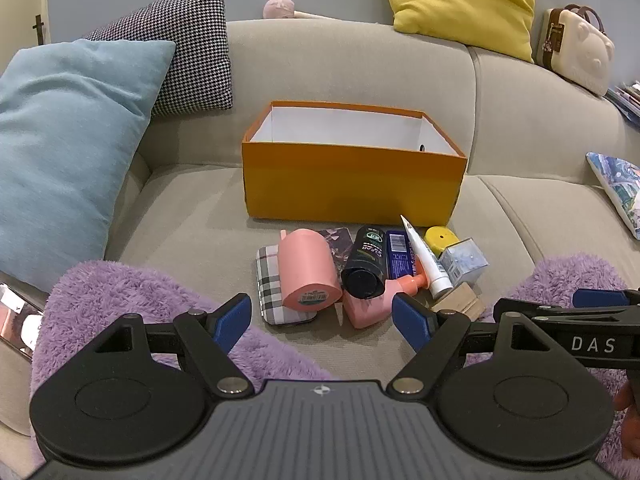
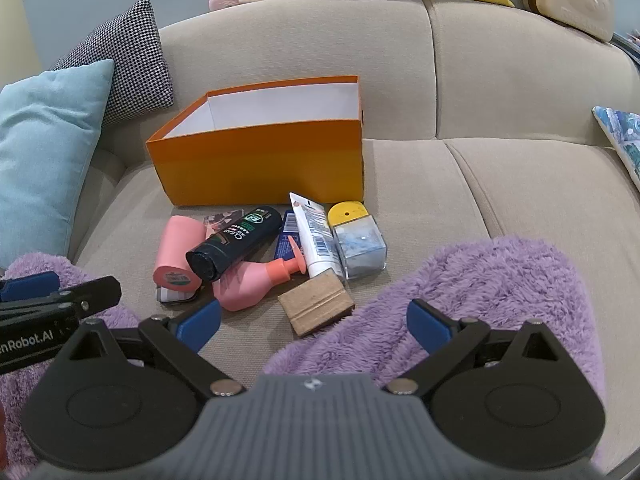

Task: Organize rigid objects

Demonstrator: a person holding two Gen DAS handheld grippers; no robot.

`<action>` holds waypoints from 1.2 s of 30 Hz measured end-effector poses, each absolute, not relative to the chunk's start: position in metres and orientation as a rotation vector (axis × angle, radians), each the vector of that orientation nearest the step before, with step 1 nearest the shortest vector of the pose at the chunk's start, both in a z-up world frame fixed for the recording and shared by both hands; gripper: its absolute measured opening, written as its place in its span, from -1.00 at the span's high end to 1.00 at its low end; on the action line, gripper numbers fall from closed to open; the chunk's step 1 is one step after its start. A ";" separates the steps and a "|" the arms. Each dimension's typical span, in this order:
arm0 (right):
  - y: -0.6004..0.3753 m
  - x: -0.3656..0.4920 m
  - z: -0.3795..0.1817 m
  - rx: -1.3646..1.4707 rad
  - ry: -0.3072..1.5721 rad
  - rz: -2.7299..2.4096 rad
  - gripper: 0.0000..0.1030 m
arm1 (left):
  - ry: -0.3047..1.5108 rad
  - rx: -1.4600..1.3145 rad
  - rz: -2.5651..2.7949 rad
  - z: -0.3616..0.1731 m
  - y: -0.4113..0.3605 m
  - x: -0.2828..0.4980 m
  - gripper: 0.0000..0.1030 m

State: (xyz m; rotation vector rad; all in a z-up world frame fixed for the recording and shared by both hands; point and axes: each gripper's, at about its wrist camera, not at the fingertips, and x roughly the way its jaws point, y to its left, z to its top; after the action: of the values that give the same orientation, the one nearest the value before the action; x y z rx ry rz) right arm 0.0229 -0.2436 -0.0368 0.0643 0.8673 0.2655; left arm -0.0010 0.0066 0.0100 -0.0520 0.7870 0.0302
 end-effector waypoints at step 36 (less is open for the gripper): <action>-0.226 0.063 -0.063 0.126 0.999 0.411 0.15 | 0.884 -0.198 -0.157 -0.013 0.026 0.031 0.26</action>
State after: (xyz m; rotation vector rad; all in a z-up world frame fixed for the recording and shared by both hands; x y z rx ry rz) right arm 0.0634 -0.2260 -0.0632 0.1259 0.9988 0.4111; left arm 0.0305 0.0257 -0.0133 -0.1977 0.8842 -0.1568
